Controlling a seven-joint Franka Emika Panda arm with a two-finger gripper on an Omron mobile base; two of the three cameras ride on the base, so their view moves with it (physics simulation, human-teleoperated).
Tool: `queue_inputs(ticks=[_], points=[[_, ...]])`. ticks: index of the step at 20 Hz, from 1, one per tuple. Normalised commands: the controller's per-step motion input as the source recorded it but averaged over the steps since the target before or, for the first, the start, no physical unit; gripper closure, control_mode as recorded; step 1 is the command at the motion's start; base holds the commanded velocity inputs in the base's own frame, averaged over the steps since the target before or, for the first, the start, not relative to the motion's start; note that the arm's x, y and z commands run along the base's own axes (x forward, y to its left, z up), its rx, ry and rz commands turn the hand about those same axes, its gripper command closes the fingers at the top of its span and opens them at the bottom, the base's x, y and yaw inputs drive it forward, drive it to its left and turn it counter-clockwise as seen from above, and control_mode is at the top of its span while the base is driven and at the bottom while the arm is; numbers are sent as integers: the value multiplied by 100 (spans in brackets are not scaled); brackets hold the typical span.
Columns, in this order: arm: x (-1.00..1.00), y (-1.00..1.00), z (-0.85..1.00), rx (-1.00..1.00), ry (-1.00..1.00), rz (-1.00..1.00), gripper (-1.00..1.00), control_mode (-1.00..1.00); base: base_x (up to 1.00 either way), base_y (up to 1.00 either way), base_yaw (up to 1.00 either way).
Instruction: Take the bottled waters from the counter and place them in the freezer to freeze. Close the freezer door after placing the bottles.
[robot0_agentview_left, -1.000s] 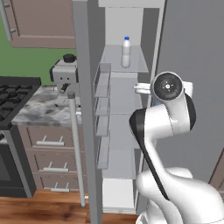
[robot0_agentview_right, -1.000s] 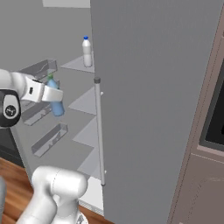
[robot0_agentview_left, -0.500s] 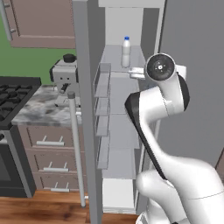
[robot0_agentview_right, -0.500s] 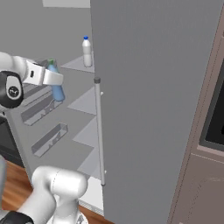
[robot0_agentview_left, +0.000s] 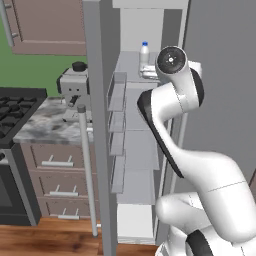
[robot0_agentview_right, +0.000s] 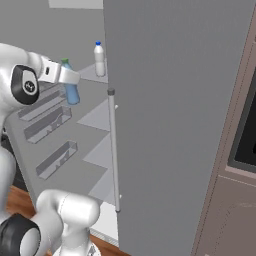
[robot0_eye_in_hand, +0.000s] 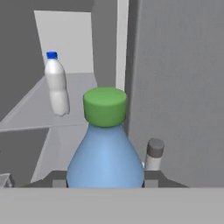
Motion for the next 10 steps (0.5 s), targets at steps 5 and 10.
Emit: queue_inputs(ticks=[5,10], points=[[51,2,0,0,-6,0,100,-100,0,0,0],[56,0,5,1,-5,0,100,-100,0,0,0]])
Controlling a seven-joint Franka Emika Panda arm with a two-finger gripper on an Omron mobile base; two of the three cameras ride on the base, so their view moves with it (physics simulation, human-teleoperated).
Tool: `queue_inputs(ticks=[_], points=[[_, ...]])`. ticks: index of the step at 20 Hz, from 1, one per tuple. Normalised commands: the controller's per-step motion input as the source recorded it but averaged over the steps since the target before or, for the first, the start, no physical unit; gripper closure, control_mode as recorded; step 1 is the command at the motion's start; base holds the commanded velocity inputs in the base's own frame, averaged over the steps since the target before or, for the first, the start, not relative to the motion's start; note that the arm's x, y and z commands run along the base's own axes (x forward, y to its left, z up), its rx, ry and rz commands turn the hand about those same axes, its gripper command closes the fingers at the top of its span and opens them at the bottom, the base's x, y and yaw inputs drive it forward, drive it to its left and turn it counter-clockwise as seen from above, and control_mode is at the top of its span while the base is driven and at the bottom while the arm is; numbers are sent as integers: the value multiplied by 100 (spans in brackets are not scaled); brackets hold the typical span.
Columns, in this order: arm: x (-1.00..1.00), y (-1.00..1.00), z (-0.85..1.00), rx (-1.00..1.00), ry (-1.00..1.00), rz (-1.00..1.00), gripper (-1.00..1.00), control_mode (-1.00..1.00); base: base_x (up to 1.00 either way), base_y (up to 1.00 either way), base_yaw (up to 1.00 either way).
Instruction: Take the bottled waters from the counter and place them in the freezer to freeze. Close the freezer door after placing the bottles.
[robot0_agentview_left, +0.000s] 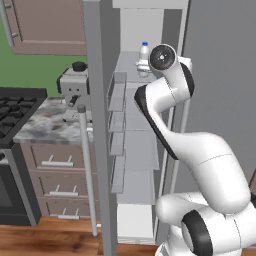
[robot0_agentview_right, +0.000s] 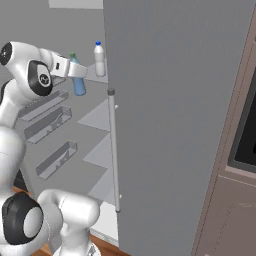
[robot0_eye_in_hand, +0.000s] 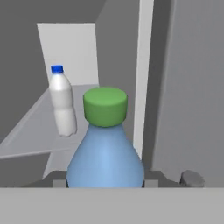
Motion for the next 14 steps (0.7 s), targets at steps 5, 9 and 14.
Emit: queue_inputs(ticks=[5,9,14], points=[[51,0,1,0,-3,0,100,-100,0,0,0],[45,0,0,0,-2,0,100,-100,0,0,0],[36,0,2,0,-1,0,100,-100,0,0,0]])
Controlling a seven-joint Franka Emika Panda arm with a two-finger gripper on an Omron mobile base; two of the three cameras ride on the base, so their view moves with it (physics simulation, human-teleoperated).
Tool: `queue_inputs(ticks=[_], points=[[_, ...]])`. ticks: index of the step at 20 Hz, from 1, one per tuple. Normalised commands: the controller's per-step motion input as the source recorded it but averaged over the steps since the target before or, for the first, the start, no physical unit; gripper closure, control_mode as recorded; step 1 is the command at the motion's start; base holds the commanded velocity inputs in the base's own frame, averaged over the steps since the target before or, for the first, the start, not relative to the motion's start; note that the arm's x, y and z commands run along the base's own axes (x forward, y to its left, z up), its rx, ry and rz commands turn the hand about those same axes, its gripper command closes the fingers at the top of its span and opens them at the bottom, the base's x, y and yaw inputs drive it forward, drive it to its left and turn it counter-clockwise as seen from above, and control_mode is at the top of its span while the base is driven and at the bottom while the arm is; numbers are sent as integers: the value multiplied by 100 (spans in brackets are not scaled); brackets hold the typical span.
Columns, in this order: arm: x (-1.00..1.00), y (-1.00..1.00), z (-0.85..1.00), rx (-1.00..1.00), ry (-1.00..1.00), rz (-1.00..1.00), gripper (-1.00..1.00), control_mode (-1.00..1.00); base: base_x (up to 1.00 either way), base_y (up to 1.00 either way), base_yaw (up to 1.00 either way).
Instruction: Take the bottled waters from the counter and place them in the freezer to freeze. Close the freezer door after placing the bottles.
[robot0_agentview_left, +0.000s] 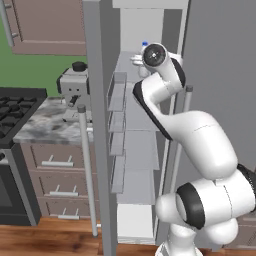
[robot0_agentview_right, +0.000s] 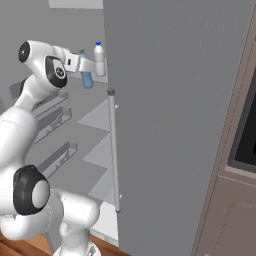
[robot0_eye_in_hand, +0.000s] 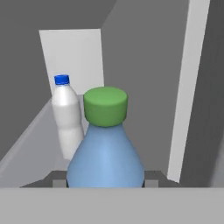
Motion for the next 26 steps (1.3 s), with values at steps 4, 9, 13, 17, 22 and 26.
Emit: queue_inputs(ticks=[4,9,13,17,22,26], points=[[28,-11,0,0,0,0,100,-100,0,0,0],[17,-23,0,0,0,0,100,-100,0,0,0],[23,-23,0,0,0,0,100,-100,0,0,0],[31,-1,0,0,0,0,100,-100,0,0,0],[39,0,0,0,0,-1,100,-100,0,0,0],[47,0,0,0,0,0,100,-100,0,0,0]])
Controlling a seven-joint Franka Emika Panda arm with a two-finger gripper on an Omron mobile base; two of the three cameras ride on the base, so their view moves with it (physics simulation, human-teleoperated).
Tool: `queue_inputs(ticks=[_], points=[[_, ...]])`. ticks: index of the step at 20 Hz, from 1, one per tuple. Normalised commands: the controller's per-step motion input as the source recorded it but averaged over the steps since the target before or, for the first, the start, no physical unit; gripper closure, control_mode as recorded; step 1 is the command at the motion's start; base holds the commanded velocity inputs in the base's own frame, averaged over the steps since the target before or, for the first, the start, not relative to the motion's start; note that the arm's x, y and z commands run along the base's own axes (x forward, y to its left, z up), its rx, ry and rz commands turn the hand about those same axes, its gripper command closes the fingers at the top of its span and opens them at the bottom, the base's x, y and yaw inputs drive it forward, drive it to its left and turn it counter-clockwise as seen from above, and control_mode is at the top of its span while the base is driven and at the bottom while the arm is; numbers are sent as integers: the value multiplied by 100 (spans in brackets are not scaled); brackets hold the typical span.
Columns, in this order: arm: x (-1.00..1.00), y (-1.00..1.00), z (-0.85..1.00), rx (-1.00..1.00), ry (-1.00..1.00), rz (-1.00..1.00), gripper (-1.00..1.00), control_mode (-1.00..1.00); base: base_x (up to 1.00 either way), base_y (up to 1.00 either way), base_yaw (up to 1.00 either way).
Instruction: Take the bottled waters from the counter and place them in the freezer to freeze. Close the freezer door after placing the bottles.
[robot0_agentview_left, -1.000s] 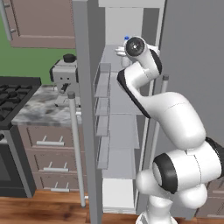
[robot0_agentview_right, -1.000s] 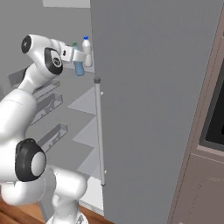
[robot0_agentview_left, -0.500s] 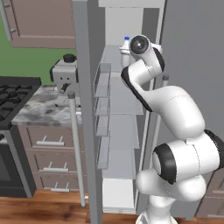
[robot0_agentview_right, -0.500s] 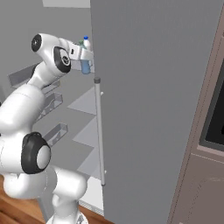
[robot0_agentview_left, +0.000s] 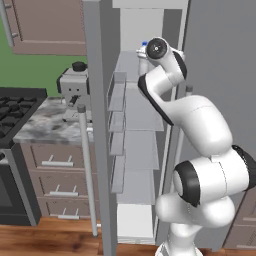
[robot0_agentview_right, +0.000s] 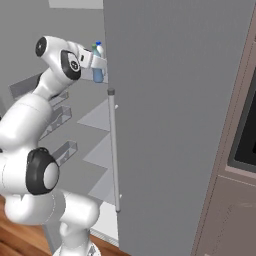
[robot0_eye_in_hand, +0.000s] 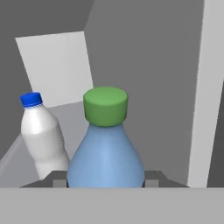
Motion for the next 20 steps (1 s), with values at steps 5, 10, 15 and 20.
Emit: queue_inputs(ticks=[5,10,15,20], points=[[34,2,0,0,2,0,100,-100,0,0,0],[16,16,0,0,1,0,100,-100,0,0,0],[6,35,0,-2,0,0,100,-100,0,0,0],[17,17,0,-5,0,1,100,-100,0,0,0]])
